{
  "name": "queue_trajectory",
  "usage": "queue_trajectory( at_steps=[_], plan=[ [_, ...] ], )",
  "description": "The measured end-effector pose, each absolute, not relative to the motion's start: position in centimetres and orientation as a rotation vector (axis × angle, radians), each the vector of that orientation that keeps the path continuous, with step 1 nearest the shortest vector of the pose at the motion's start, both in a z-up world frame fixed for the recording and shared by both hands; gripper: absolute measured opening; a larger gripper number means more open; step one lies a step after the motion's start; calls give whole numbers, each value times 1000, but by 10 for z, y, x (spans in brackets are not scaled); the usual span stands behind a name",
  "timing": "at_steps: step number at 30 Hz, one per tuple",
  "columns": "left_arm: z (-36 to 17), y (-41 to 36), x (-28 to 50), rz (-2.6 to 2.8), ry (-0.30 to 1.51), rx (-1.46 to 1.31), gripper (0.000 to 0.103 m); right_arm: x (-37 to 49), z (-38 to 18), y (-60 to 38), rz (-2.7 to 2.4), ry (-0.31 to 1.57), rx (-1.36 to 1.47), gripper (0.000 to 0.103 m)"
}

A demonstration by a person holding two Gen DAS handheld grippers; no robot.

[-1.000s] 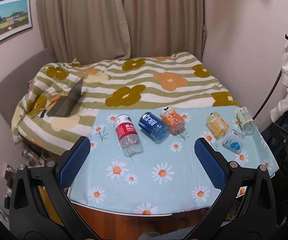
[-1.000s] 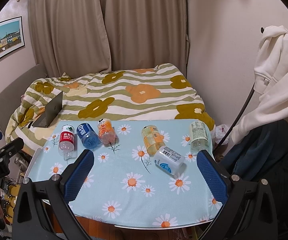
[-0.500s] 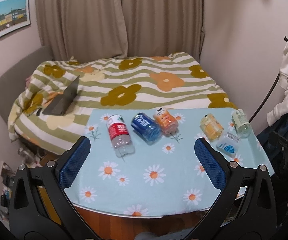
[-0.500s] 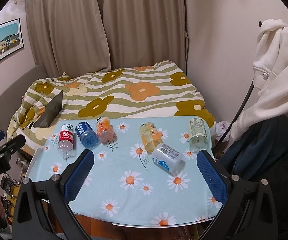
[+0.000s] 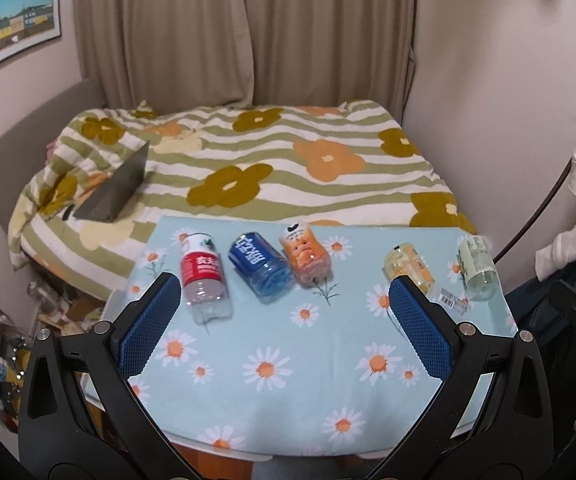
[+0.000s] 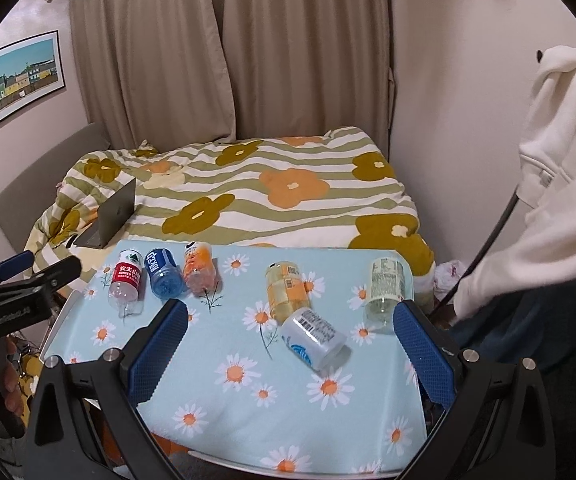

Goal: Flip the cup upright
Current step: 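Move the left tool toward the orange cup lying on its side and close on it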

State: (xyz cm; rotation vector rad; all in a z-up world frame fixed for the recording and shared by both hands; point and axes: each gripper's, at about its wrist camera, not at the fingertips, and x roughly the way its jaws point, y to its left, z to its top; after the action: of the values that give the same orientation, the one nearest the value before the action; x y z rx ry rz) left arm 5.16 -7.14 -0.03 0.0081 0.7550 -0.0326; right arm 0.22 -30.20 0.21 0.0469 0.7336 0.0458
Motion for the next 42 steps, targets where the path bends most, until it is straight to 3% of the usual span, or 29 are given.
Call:
queue_trajectory(
  at_steps=[9,25,35,42],
  plan=[
    [-33,-84,131,-72,904,-37,103,47,-18,-305,68,794,29,103],
    [-147,-101,272,-121,1253,-38,103,151,-77,-309,26,972,113,102],
    [-191,-112,299,-116,1354,11,103,189,-113,-309,22,1059,134,102],
    [-210,-119,300,-121,1398,38,97,198,-126,-317,10,1093,156,102]
  ],
)
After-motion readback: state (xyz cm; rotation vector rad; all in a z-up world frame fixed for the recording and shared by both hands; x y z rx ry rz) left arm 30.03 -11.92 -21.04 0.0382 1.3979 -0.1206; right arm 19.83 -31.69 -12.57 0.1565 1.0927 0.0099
